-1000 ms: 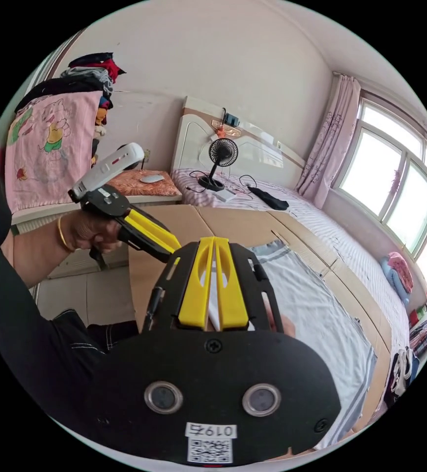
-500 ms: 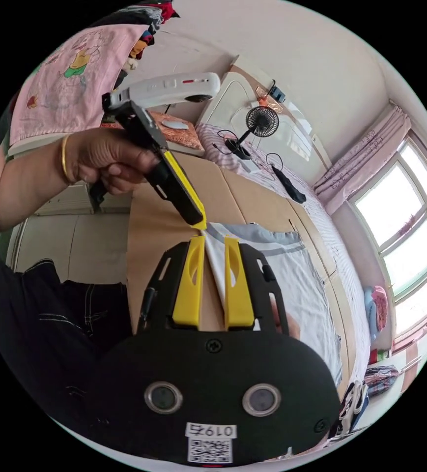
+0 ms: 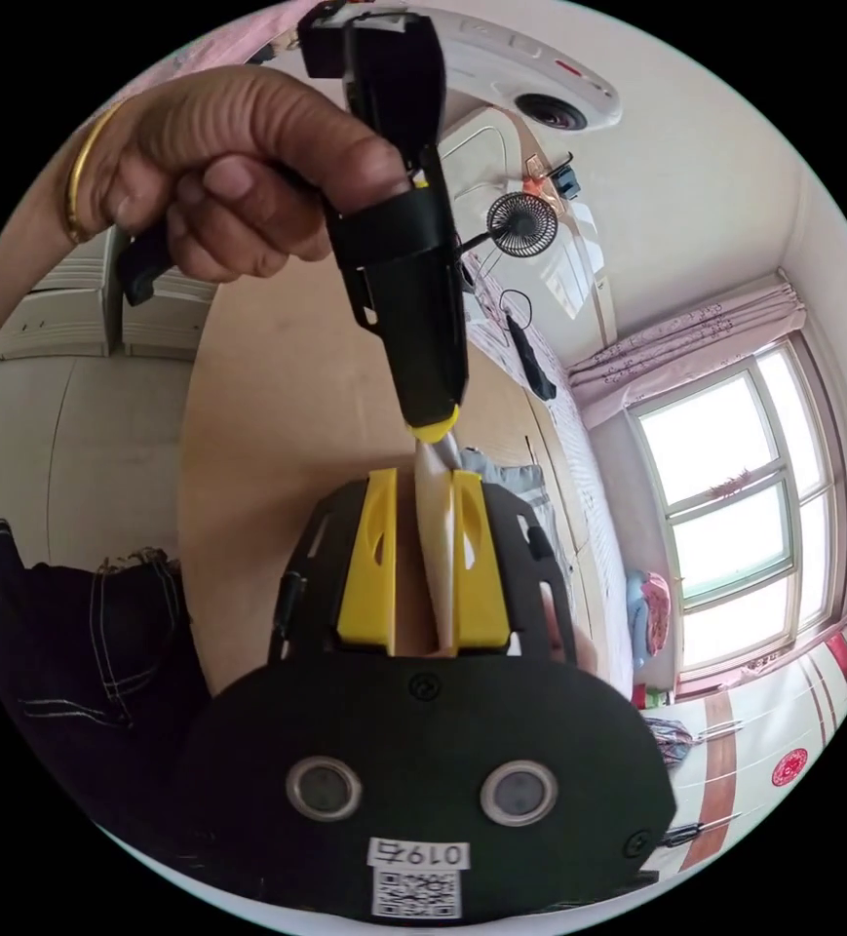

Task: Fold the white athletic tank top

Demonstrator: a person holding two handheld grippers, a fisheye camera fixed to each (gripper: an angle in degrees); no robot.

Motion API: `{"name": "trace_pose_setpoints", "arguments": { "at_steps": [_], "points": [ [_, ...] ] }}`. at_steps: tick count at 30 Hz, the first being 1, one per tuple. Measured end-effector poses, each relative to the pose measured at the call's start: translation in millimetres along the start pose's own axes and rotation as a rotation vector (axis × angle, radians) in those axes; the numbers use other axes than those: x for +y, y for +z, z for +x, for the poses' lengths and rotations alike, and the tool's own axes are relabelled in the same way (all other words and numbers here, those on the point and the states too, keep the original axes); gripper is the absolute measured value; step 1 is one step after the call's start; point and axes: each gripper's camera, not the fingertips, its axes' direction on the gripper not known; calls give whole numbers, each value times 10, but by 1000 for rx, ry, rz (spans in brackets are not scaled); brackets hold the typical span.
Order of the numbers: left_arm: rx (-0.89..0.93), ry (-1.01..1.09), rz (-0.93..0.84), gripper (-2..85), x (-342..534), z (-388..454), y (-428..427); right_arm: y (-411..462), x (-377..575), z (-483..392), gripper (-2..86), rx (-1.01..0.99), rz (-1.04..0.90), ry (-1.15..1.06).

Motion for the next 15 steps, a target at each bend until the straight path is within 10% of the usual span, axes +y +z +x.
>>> {"name": "trace_pose_setpoints", "arguments": {
  "at_steps": [15],
  "points": [
    [31,7,-27,10,-269,-506,-43,14,-386,-585,71,194,-30,-85]
  ]
}}
